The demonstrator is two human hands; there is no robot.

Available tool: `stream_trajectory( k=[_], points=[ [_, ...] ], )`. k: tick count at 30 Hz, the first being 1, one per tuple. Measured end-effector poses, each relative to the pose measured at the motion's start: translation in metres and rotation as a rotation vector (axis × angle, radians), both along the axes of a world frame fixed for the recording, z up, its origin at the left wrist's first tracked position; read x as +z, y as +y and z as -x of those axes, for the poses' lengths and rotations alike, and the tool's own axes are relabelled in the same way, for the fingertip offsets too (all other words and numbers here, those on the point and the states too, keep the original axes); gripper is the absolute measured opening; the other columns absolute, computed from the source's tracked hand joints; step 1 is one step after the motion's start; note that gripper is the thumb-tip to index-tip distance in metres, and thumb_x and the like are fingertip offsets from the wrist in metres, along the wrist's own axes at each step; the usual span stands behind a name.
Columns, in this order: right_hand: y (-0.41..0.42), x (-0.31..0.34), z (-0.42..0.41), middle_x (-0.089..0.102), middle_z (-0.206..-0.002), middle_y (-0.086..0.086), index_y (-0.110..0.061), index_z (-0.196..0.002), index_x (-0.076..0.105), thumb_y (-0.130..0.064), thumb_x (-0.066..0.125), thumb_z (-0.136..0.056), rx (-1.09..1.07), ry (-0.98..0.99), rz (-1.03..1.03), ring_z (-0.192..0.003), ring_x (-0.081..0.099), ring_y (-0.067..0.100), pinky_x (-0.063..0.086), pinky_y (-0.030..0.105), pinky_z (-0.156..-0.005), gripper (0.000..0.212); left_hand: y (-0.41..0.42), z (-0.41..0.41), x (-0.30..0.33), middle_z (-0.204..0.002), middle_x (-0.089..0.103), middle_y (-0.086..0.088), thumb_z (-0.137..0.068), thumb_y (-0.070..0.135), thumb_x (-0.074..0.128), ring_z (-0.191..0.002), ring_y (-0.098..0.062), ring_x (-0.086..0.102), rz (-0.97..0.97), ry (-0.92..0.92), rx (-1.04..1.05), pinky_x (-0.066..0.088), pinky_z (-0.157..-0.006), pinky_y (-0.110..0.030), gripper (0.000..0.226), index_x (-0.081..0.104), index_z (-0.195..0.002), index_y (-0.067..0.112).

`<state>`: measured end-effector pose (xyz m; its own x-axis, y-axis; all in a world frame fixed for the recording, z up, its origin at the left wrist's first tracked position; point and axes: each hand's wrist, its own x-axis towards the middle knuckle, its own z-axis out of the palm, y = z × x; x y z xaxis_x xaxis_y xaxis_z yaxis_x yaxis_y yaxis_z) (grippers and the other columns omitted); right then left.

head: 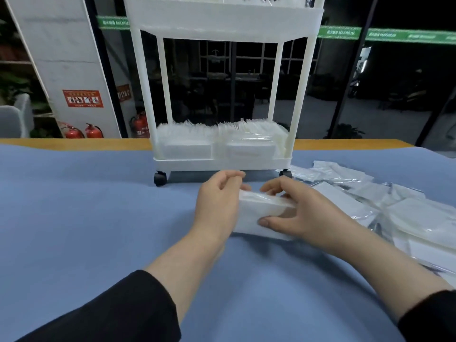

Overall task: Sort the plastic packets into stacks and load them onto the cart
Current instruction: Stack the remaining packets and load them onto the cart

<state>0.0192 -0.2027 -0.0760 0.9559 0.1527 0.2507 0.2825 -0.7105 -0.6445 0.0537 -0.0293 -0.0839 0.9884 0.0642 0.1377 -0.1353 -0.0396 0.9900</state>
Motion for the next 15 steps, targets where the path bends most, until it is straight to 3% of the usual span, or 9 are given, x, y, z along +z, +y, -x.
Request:
stream_trajectory(
  k=[3,5,9,13,15],
  points=[
    [-0.006,0.000,-0.001,0.058,-0.103,-0.025,-0.047,-0.107,0.056,-0.034,0.081,-0.078,0.020,0.052,-0.031,-0.089,0.060,-0.001,0.048,0.013,-0.069,0.040,0.003,-0.007,-0.002,-0.088,0.074,0.005,-0.101,0.024,0.053,-0.074,-0.007,0.061,0.028,-0.035,0.077,0.047,-0.060,-0.017,0.014,0.065,-0.096,0.029],
    [-0.012,0.000,-0.001,0.062,-0.095,-0.022,-0.043,-0.101,0.060,-0.032,0.081,-0.080,-0.002,0.053,-0.015,-0.079,0.060,-0.001,0.044,0.011,-0.063,0.032,0.005,-0.009,0.000,-0.089,0.074,0.006,-0.102,0.029,0.055,-0.075,-0.007,0.063,0.029,-0.042,0.089,0.048,-0.060,-0.017,0.011,0.065,-0.097,0.028],
    [-0.010,0.002,0.000,0.065,-0.087,-0.019,-0.038,-0.090,0.064,-0.026,0.080,-0.082,-0.030,-0.036,-0.036,-0.076,0.058,0.000,0.044,0.015,-0.067,0.021,0.004,-0.006,-0.001,-0.082,0.075,0.005,-0.106,0.047,0.042,-0.080,-0.015,0.066,-0.006,-0.024,0.098,0.048,-0.069,-0.029,0.051,0.076,-0.080,0.019],
    [-0.010,0.005,0.003,0.068,-0.088,-0.022,-0.040,-0.095,0.070,-0.027,0.081,-0.082,-0.019,-0.057,-0.085,-0.081,0.061,-0.001,0.045,0.011,-0.072,0.021,0.010,-0.010,0.001,-0.083,0.074,0.010,-0.105,0.036,0.052,-0.083,-0.009,0.066,-0.012,-0.148,0.220,0.045,-0.070,-0.022,0.028,0.068,-0.086,0.025],
    [-0.011,0.000,0.000,0.066,-0.096,-0.026,-0.041,-0.102,0.070,-0.029,0.082,-0.081,-0.028,-0.054,-0.071,-0.092,0.059,-0.004,0.042,0.010,-0.077,0.027,0.009,-0.008,0.000,-0.087,0.075,0.005,-0.104,0.043,0.051,-0.082,-0.008,0.067,0.035,-0.100,0.170,0.049,-0.073,-0.023,0.031,0.069,-0.089,0.023]
  ],
)
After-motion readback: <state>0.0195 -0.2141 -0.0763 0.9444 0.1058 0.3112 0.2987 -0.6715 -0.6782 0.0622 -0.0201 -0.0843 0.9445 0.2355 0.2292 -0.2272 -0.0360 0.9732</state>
